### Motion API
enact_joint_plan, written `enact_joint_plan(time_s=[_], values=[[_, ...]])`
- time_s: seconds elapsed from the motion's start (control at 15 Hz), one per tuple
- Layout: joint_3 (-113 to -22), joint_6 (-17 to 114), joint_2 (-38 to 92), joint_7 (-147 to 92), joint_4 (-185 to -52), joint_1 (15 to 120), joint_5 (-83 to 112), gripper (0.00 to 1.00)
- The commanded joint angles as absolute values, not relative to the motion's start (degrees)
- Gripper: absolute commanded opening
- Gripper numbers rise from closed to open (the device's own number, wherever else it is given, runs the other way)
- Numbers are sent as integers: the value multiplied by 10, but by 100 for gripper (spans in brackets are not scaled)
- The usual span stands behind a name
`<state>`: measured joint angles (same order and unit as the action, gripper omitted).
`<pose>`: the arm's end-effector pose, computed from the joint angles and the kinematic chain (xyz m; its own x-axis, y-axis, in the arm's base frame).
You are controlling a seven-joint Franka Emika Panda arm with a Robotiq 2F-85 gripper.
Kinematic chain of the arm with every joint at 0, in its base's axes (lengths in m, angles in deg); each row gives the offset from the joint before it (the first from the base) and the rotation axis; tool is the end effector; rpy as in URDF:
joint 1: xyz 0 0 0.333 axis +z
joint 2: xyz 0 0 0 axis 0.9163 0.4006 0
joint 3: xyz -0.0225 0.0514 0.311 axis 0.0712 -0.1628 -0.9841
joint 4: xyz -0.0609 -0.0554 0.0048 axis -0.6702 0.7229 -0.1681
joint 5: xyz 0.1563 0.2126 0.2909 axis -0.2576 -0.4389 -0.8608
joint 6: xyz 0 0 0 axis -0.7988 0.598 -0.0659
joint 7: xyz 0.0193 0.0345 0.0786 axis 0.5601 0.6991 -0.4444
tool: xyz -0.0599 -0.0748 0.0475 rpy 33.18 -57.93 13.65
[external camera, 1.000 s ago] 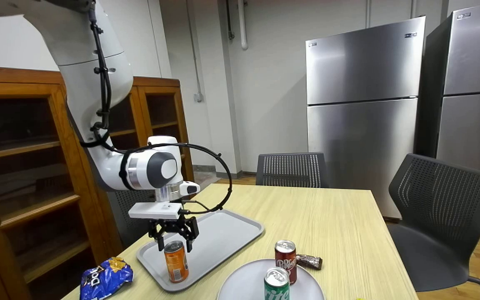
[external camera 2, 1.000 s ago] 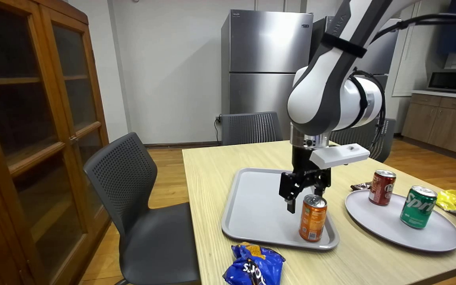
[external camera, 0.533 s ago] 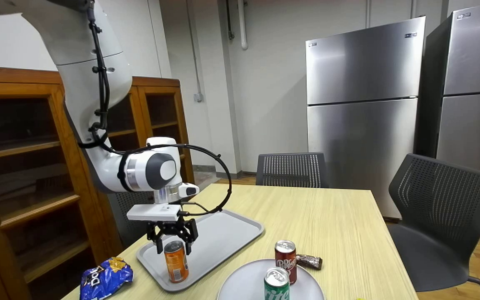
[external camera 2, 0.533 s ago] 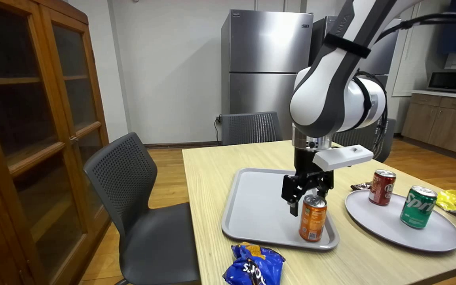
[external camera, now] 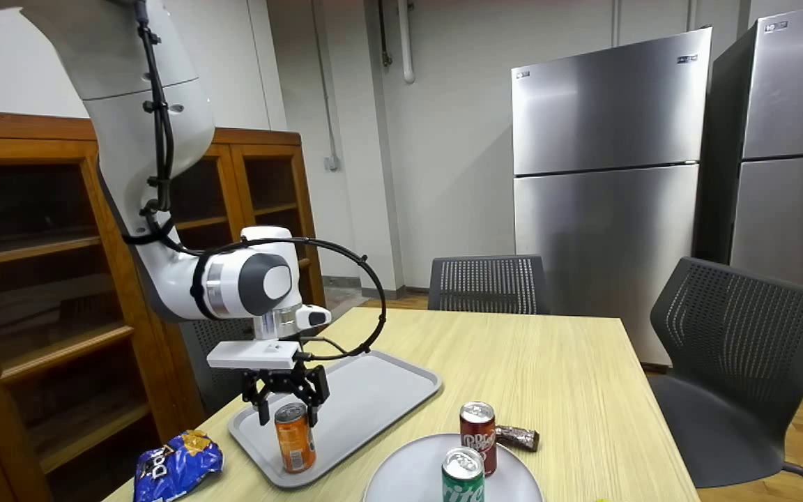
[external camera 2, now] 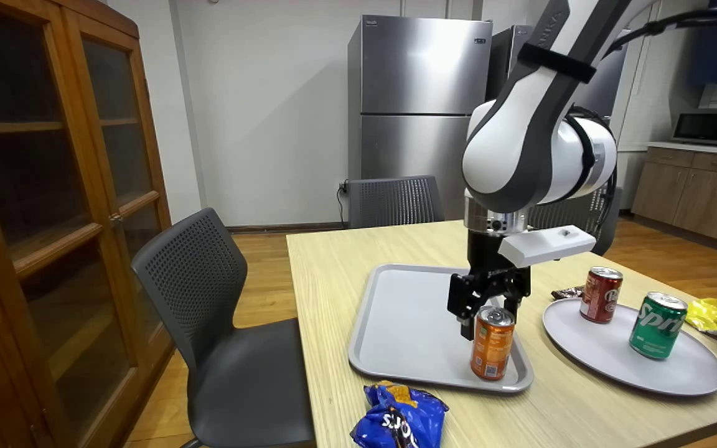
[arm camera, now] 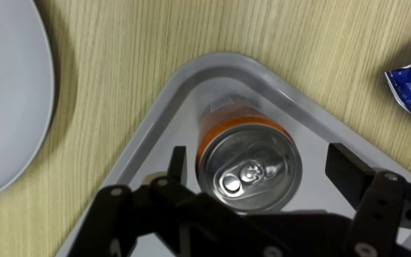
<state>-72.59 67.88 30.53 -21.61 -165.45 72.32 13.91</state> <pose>0.4683 0.0634 0.1530 0.9769 0.1869 -0.1041 0.1879 -0.9822 0.0003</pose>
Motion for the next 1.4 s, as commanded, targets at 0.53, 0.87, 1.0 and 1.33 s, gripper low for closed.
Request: enact_joint_plan(time_s=[0.53,0.87,1.0,1.33], values=[[-729,681,297,-219,-1664,716,145,100],[-729,683,298,-216,-1666,714,145,100],[-730,683,297,-214,-1666,712,143,100],[-731,686,298,-213,-1666,711,143,66]])
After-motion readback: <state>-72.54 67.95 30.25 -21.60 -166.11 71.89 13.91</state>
